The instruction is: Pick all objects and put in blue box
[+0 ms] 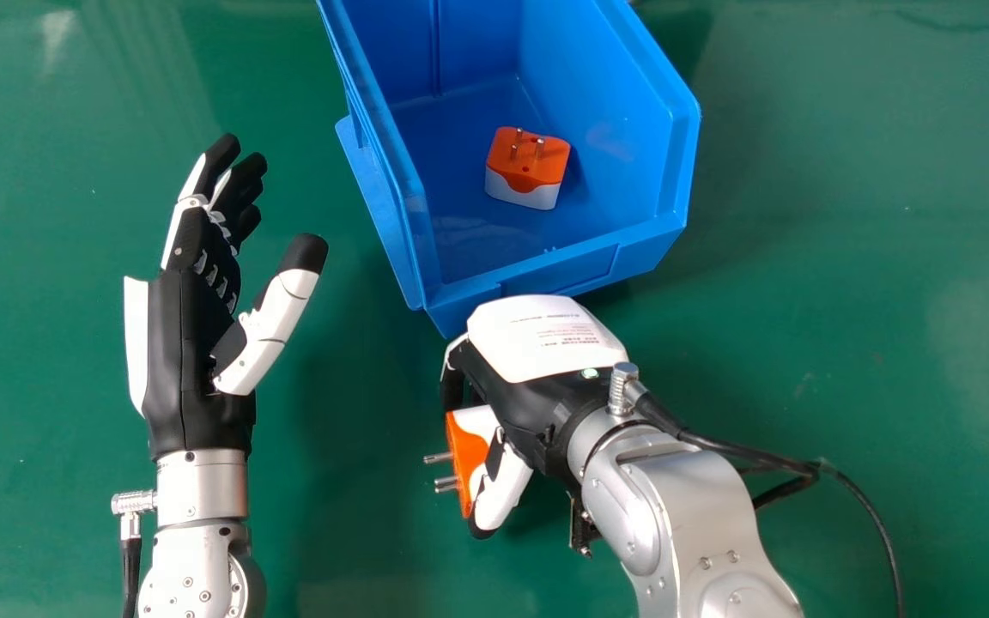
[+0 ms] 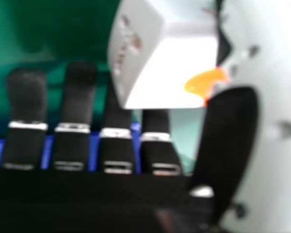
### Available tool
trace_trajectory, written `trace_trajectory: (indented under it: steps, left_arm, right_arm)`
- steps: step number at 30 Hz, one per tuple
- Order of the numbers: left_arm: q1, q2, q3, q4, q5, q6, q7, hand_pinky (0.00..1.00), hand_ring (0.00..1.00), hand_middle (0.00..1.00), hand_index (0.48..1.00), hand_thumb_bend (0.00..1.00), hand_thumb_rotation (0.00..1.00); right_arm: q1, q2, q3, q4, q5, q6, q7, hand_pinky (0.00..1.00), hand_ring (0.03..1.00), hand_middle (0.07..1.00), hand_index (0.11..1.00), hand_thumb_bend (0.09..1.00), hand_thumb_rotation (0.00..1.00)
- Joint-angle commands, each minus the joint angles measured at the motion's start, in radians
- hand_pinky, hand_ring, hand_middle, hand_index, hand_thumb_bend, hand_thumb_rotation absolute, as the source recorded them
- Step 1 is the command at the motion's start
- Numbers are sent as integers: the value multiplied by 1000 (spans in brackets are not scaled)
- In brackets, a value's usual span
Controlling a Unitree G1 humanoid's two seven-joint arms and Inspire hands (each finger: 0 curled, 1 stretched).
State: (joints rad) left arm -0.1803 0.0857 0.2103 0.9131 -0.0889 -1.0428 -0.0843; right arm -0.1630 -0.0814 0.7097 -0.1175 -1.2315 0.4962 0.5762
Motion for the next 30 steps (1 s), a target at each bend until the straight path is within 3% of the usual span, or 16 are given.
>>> trace_trajectory:
  steps: [1, 9, 12, 19, 24, 26, 30]
  left_arm:
    - [-15, -5, -7, -15, -1, -12, -4, 901, 889, 868, 880, 790, 516]
    - [-27, -4, -5, -10, -4, -5, -4, 896, 888, 870, 879, 788, 512]
    - [-29, -3, -6, -9, 2, -6, -1, 895, 888, 871, 880, 786, 510]
    - [-29, 0, -7, -8, 16, -7, 9, 895, 886, 870, 880, 788, 517]
    - [-27, -5, -6, -12, 8, -4, 5, 898, 885, 868, 879, 791, 520]
    - [-26, -6, -6, -12, 9, -4, 8, 898, 886, 869, 879, 791, 520]
    - [-26, -2, -5, -5, 24, -13, 23, 899, 887, 869, 879, 792, 517]
  right_arm:
    - [18, -20, 7, 16, 3, 3, 39, 210, 359, 547, 635, 659, 1]
    - [10, -41, -15, 30, 74, -79, -38, 145, 267, 502, 599, 593, 0]
    - [9, -47, -24, 36, 107, -107, -76, 139, 254, 491, 560, 569, 0]
    - [7, -59, -37, 41, 172, -151, -118, 176, 313, 499, 519, 539, 0]
    - [9, -68, -44, 31, 204, -163, -132, 203, 346, 501, 521, 524, 0]
    - [8, -73, -44, 22, 207, -163, -129, 212, 349, 496, 531, 520, 0]
    - [26, -80, -56, -4, 226, -173, -157, 225, 352, 487, 545, 514, 0]
